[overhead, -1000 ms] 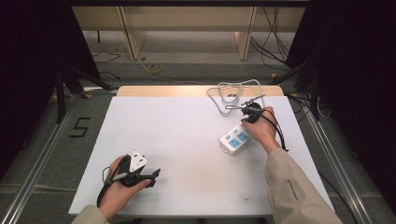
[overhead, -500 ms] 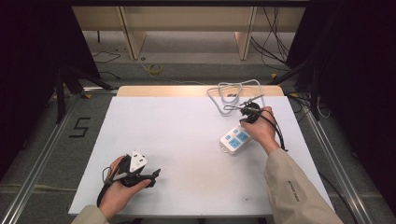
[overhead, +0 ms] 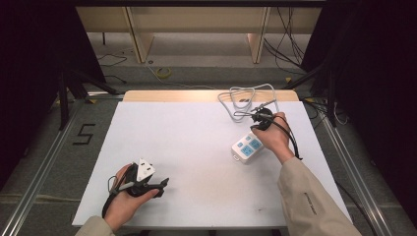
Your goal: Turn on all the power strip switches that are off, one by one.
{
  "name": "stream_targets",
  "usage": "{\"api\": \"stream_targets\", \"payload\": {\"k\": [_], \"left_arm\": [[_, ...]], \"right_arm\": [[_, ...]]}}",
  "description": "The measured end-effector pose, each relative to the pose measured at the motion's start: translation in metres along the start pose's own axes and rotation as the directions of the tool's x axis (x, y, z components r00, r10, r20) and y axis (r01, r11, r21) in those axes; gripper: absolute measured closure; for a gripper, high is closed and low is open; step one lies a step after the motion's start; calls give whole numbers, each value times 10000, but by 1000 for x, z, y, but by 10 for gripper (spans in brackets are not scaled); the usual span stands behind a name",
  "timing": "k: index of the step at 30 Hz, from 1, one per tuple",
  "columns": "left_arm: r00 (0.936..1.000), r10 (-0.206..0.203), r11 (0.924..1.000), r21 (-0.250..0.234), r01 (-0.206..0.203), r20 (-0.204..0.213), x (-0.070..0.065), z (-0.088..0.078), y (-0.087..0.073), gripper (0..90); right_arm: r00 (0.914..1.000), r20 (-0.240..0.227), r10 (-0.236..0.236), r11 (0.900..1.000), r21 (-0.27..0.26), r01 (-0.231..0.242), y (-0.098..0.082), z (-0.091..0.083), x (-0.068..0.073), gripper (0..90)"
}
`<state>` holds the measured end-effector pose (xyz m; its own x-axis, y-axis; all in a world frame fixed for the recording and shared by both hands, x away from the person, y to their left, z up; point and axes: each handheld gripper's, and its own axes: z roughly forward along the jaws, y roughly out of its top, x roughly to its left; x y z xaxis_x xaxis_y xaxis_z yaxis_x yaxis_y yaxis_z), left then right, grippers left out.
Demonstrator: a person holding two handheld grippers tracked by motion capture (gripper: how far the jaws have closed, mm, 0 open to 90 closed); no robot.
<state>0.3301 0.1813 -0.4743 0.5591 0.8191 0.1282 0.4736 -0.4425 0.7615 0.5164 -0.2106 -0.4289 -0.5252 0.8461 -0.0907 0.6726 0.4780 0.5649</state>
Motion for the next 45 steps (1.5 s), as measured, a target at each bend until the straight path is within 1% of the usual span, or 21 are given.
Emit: {"api": "stream_targets", "payload": {"k": [22,45], "left_arm": [[10000,22,10000,-8,-22,-6,0,0,0,241],[10000,4,10000,-53,-5,-26,-1,-1,0,241]], "right_arm": [[9990,-144,-412,9991,-46,411,0,-5,12,900],[9955,-447,-841,9964,-100,837,-1,-7,27,900]]}}
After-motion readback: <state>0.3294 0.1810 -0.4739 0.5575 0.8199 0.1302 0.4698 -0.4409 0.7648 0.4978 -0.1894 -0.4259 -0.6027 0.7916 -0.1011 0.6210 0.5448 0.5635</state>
